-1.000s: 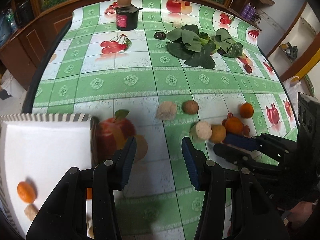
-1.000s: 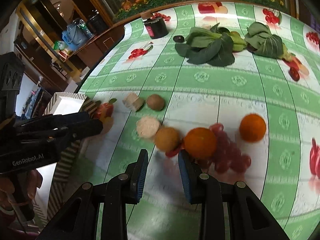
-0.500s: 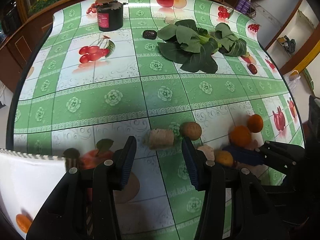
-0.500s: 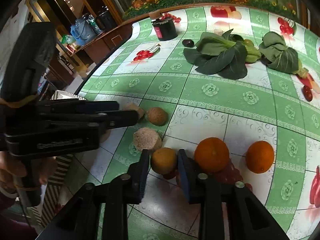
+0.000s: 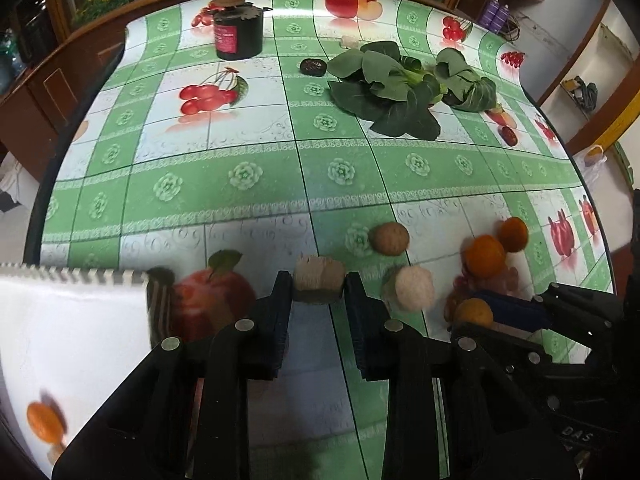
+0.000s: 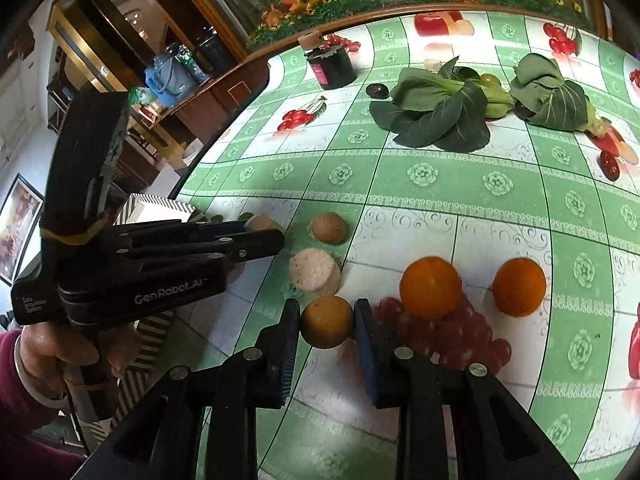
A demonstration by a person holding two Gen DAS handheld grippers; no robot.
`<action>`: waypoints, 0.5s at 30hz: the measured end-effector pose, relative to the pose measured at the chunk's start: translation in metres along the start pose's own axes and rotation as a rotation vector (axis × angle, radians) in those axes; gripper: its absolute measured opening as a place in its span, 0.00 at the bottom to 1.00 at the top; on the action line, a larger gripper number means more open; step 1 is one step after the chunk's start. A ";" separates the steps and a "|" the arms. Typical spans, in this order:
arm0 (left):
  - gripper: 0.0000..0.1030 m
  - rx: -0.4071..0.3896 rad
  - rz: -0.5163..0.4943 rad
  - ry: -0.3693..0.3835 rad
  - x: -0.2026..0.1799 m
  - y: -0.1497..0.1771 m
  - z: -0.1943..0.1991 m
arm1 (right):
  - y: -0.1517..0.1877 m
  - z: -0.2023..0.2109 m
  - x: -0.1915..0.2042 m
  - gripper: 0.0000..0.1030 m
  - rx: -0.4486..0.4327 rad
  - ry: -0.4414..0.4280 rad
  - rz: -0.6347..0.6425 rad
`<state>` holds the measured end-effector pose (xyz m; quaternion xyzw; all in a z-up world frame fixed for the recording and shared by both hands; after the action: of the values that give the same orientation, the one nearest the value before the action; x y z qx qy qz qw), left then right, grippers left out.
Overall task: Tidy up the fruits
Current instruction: 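Grasp a bread cube with the left tool while the right tool grasps a kiwi, then carry the bread cube and kiwi over the white tray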
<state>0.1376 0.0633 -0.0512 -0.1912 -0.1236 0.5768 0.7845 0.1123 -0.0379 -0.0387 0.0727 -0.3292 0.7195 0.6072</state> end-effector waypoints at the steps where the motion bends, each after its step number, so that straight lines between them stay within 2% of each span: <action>1: 0.25 -0.001 0.001 -0.001 -0.002 0.003 0.003 | 0.001 0.001 0.001 0.26 -0.001 0.002 0.001; 15: 0.25 -0.028 0.019 -0.059 -0.012 0.051 0.056 | 0.033 0.022 0.020 0.26 -0.001 0.010 0.017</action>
<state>0.0670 0.0741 -0.0237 -0.1861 -0.1529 0.5879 0.7722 0.0703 -0.0350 -0.0238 0.0661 -0.3273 0.7248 0.6027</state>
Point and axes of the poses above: each gripper's, at about its wrist camera, not at the fingertips, and z roughly against the way its jaws point, x to its left, y to its underside, the point moved 9 cm from there along -z, roughly the way its jaws point, and after that the axes turned 14 degrees about -z, right-handed, at the moved point
